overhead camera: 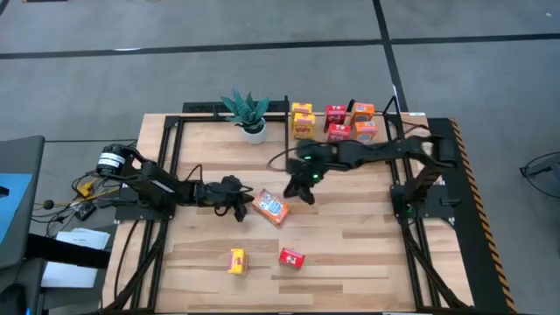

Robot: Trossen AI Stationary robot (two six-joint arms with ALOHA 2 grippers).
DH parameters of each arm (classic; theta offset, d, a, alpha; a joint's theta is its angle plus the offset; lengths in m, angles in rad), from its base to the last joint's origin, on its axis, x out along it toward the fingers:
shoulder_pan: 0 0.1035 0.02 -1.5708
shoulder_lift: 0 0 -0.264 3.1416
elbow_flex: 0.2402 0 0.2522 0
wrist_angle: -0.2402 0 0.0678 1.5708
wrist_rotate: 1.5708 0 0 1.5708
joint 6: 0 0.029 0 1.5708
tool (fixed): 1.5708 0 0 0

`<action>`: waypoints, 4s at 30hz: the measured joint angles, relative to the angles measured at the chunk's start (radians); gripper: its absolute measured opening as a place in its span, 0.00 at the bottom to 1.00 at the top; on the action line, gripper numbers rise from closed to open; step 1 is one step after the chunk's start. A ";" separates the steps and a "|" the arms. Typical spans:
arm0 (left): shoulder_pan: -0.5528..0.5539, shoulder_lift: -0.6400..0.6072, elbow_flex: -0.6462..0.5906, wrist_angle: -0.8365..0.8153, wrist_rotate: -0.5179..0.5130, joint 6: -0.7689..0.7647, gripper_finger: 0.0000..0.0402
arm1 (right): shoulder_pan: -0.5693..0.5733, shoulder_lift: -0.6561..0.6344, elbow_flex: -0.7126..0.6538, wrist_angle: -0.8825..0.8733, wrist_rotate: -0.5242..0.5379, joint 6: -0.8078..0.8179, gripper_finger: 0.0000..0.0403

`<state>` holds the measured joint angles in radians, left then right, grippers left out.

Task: Stack cereal on shelf
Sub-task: Put the orange cereal box on the shelf aligned with orange cereal boxes

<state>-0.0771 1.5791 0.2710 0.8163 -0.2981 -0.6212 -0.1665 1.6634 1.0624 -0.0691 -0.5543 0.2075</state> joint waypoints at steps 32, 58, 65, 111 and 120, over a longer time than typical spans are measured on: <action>0.044 0.007 0.002 0.046 0.065 -0.029 0.00 | 0.167 0.155 -0.391 0.698 0.310 0.257 0.09; 0.045 0.008 0.002 0.074 0.055 -0.026 0.00 | 0.162 0.138 -0.456 0.652 0.390 0.328 0.05; 0.055 0.008 0.003 0.073 0.059 -0.017 0.02 | 0.133 -0.079 -0.454 0.449 0.367 0.331 0.12; 0.057 0.005 0.004 -0.128 0.168 0.039 0.62 | 0.274 0.275 0.495 -0.506 0.471 -0.179 0.67; 0.057 0.006 0.004 -0.138 0.178 0.040 0.62 | 0.293 0.298 0.492 -0.514 0.453 -0.182 0.67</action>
<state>-0.0200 1.5848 0.2749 0.6784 -0.1199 -0.5812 0.1265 1.9614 1.5540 -0.5836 -0.1010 0.0257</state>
